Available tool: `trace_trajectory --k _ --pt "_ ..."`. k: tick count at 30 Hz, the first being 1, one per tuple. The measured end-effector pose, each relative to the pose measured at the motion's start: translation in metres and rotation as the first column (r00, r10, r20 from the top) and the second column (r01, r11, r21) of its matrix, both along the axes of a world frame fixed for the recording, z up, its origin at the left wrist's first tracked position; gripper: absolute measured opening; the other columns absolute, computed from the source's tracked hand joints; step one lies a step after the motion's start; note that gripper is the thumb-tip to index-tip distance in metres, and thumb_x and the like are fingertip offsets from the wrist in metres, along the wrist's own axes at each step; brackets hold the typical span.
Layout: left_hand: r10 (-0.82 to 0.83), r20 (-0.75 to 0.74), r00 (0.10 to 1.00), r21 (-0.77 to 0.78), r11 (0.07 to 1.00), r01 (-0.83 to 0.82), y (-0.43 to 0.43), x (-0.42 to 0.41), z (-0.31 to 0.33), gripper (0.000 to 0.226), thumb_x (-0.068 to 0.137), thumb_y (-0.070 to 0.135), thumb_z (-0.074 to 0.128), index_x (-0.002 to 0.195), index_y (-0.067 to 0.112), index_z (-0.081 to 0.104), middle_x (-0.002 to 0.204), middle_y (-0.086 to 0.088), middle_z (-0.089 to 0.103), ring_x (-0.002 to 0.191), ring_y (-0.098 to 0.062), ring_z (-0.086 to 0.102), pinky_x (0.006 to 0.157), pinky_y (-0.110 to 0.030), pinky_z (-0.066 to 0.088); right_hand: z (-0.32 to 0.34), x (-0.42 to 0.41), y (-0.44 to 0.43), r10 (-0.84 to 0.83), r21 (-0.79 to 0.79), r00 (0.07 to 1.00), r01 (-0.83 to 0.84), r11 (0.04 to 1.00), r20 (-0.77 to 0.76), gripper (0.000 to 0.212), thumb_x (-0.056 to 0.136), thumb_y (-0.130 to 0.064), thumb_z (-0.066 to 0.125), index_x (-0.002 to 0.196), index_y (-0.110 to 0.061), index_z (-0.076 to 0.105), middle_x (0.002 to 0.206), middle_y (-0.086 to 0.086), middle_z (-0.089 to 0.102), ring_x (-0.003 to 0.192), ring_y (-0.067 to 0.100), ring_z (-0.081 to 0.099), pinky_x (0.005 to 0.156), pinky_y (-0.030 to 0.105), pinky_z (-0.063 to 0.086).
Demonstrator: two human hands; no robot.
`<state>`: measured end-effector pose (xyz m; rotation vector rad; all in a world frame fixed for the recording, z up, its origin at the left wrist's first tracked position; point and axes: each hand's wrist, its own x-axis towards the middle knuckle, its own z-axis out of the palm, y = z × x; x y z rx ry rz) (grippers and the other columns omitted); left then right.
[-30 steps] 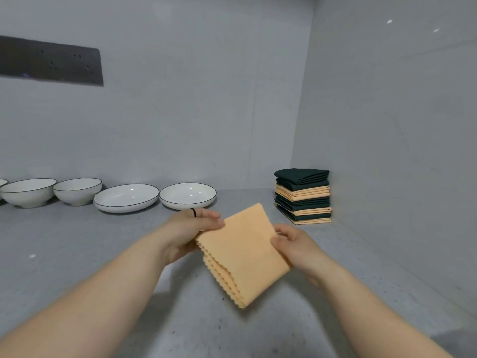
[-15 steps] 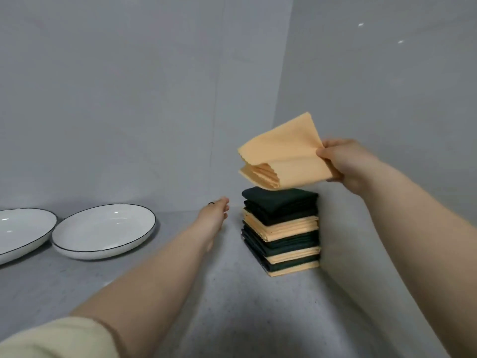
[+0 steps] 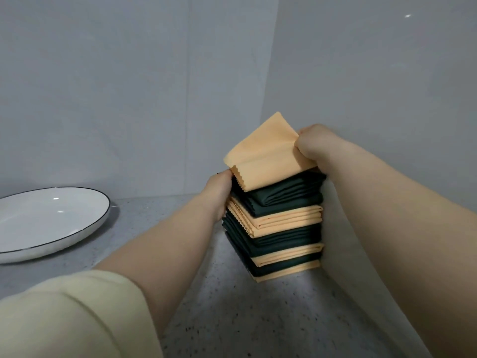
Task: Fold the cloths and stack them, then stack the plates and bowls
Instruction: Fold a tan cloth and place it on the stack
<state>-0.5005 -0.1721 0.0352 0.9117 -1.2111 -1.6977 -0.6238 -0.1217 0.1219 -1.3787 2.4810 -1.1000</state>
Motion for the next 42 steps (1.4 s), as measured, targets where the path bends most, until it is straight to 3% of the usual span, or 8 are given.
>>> trace_trajectory --k 6,12,15,19,26,31,35,42 --pt "-0.007 0.032 0.999 -0.061 0.998 0.009 0.003 0.005 0.003 0.027 0.098 0.014 0.034 0.078 0.013 0.053 0.073 0.000 0.053 0.061 -0.011 0.047 0.045 -0.018 0.044 0.001 0.022 0.016 -0.034 0.300 0.908 0.173 0.938 -0.417 0.032 0.093 -0.002 0.041 0.124 0.004 0.047 0.130 0.020 0.050 0.119 0.032 0.050 0.095 0.032 0.041" --pt "-0.035 0.100 0.994 -0.106 0.993 0.045 0.007 0.006 0.004 0.032 0.097 0.011 0.034 0.069 0.014 0.050 0.063 0.000 0.047 0.056 -0.011 0.043 0.053 -0.022 0.035 -0.024 0.020 0.016 0.072 0.320 0.812 0.146 0.936 -0.579 0.040 0.093 -0.008 0.034 0.133 -0.003 0.033 0.136 0.016 0.035 0.126 0.032 0.035 0.102 0.038 0.035" --pt "-0.038 0.119 0.992 -0.120 0.991 0.053 0.008 0.005 0.006 0.032 0.097 0.010 0.033 0.070 0.014 0.048 0.063 0.000 0.046 0.056 -0.011 0.041 0.054 -0.021 0.035 -0.023 0.020 0.015 0.090 0.208 0.876 0.011 0.978 -0.474 0.044 0.096 -0.010 0.032 0.141 -0.007 0.028 0.146 0.013 0.029 0.134 0.028 0.029 0.107 0.033 0.028" --pt "-0.043 0.131 0.990 -0.128 0.990 0.060 0.010 0.005 0.007 0.033 0.097 0.010 0.033 0.068 0.014 0.047 0.062 0.000 0.045 0.054 -0.011 0.040 0.045 -0.016 0.040 -0.023 0.029 0.013 0.344 0.295 0.914 -0.276 0.915 -0.213 0.046 0.101 -0.028 0.027 0.145 -0.016 0.024 0.153 0.005 0.025 0.141 0.021 0.023 0.112 0.026 0.015" --pt "-0.101 0.160 0.982 -0.130 0.984 0.123 0.004 0.004 -0.006 0.026 0.099 0.016 0.034 0.105 0.011 0.059 0.082 0.003 0.057 0.070 -0.007 0.050 0.057 -0.018 0.038 -0.055 0.014 0.010 0.424 0.469 0.897 -0.325 0.822 -0.122 0.045 0.100 -0.036 0.025 0.143 -0.022 0.032 0.151 0.000 0.029 0.139 0.019 0.026 0.113 0.028 0.016" --pt "-0.049 0.224 0.973 -0.170 0.981 0.089 0.003 0.018 -0.013 0.028 0.100 0.018 0.030 0.113 0.021 0.055 0.104 0.003 0.055 0.104 -0.015 0.048 0.092 -0.025 0.034 -0.067 0.012 0.008 0.418 0.439 0.906 -0.353 0.826 -0.058 0.044 0.099 -0.039 0.028 0.141 -0.027 0.034 0.150 -0.001 0.032 0.139 0.019 0.027 0.115 0.031 0.018" --pt "0.068 0.317 0.946 -0.239 0.971 0.011 -0.002 0.048 -0.003 0.039 0.101 0.020 0.027 0.136 0.015 0.042 0.131 -0.003 0.053 0.122 -0.018 0.045 0.107 -0.033 0.028 -0.050 0.016 0.018 0.395 0.304 0.911 -0.346 0.887 -0.114 0.041 0.098 -0.033 0.036 0.138 -0.024 0.040 0.146 -0.002 0.039 0.134 0.017 0.035 0.110 0.026 0.023" --pt "0.148 0.455 0.878 -0.356 0.934 0.027 0.026 0.113 0.014 0.031 0.096 0.010 0.037 0.120 0.009 0.056 0.100 -0.001 0.060 0.096 -0.015 0.051 0.087 -0.024 0.037 -0.021 0.041 0.055 0.276 0.068 0.926 -0.268 0.961 -0.257 0.035 0.095 -0.020 0.044 0.130 -0.019 0.051 0.138 0.000 0.049 0.129 0.018 0.042 0.102 0.022 0.030"
